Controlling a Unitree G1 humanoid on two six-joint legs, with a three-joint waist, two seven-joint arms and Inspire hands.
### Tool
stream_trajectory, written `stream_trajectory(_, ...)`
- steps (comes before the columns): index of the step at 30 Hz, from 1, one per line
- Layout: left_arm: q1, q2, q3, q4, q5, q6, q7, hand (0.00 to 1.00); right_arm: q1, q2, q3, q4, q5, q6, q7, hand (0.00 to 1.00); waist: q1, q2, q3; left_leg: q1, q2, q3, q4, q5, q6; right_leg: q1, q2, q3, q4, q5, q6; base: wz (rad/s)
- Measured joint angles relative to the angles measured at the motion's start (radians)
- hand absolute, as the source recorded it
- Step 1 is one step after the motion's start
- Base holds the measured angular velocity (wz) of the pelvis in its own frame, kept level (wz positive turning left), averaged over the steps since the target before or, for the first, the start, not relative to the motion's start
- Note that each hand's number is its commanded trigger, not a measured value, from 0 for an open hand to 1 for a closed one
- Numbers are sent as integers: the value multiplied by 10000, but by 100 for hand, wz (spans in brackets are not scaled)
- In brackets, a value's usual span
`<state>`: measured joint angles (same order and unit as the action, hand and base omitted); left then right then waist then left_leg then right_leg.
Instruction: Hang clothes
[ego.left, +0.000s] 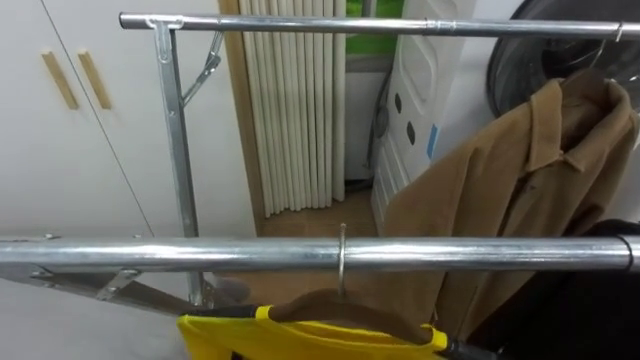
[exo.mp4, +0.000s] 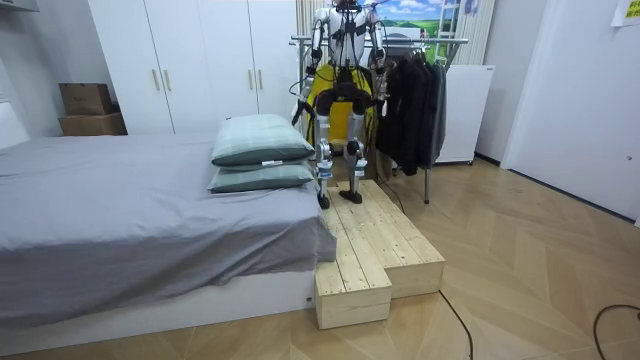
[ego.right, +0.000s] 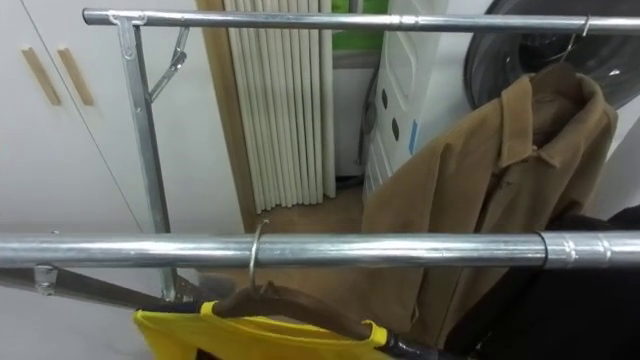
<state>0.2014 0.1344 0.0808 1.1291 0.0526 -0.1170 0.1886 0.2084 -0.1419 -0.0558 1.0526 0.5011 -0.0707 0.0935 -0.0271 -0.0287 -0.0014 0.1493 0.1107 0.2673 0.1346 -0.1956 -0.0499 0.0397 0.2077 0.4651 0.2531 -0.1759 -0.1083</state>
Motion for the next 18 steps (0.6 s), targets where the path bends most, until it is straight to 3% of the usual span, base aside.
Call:
stream_trajectory(3,52,1,11,1,4,61,-4,0,102,6,36,418,-197,71,-2,0,-9,-45,-42,-57,-120,-568,-81,-28,-21,157,8,190,46,0,0,-2)
stream_trajectory(6,39,-39,5,0,2,99,-77,0,64,55,52,812,-396,67,107,0,-53,-41,-33,-221,-327,-1269,-73,-144,27,147,-1,268,40,0,1,-4)
stream_trajectory(9,27,-46,-55,0,7,221,-273,0,31,168,104,1133,-393,69,277,0,-58,37,2,-92,-336,-1421,-128,-136,57,127,6,147,-2,-1,7,3)
stream_trajectory(10,-9,-61,-50,3,8,273,-331,0,50,205,138,1194,-403,79,355,0,-75,92,66,8,-323,-1378,-191,-152,33,146,-11,-72,-53,-15,41,14)
stream_trajectory(12,-15,-48,-17,3,10,309,-487,0,131,231,71,1264,-465,92,516,0,-71,136,90,26,-318,-1305,-221,-189,-18,147,-101,-572,-173,-90,180,13)
stream_trajectory(14,-13,-41,93,9,8,352,-647,0,140,237,-157,1277,-609,252,636,0,-26,134,101,39,-354,-1280,-217,-212,-30,114,-299,-1585,-360,-157,297,-2)
stream_trajectory(18,-36,-60,162,23,0,464,-752,0,0,256,-356,1599,-603,390,729,0,2,166,97,26,-357,-1327,-216,-238,-33,130,-376,-1945,-529,-181,337,-4)
